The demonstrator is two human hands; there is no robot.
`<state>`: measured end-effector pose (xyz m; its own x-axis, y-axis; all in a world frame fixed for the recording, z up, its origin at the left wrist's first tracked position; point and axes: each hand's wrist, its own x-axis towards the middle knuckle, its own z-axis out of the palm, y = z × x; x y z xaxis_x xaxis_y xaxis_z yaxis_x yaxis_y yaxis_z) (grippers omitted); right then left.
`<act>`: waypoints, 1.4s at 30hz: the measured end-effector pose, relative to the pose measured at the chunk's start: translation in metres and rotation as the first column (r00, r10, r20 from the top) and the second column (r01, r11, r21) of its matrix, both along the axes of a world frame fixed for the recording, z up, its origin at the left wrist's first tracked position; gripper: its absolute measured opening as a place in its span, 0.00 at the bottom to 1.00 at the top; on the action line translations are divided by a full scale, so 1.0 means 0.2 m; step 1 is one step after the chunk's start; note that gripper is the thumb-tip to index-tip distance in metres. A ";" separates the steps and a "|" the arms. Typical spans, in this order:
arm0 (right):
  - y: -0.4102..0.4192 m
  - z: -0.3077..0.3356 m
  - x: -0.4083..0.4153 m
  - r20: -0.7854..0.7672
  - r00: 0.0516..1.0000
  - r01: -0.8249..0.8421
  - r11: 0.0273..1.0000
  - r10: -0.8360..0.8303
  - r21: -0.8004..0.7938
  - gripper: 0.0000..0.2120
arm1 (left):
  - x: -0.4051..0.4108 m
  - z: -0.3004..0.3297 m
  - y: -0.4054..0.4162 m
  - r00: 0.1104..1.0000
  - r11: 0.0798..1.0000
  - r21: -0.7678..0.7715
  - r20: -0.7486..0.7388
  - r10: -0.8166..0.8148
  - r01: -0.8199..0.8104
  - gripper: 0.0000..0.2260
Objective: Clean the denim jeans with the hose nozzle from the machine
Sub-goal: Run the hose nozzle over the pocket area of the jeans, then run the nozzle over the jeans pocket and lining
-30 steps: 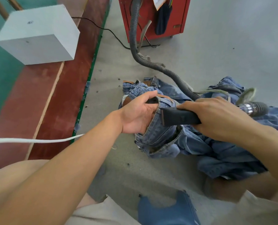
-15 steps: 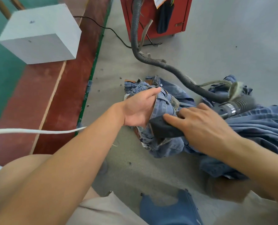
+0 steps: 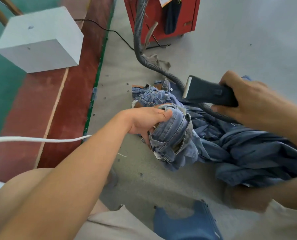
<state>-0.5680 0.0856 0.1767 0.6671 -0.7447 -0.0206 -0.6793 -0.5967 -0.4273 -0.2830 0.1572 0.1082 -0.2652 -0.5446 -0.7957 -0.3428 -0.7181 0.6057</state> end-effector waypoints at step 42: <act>-0.09 0.06 0.15 0.172 0.828 0.423 0.796 -0.534 0.433 0.16 | -0.43 0.05 0.11 0.814 0.884 -0.071 -0.429 0.392 -0.463 0.06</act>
<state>-0.5371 0.0684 0.1894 0.2450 -0.9427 -0.2264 -0.6576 0.0100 -0.7533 -0.3694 0.1795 0.1186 -0.2438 -0.7890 -0.5640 0.2664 -0.6136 0.7433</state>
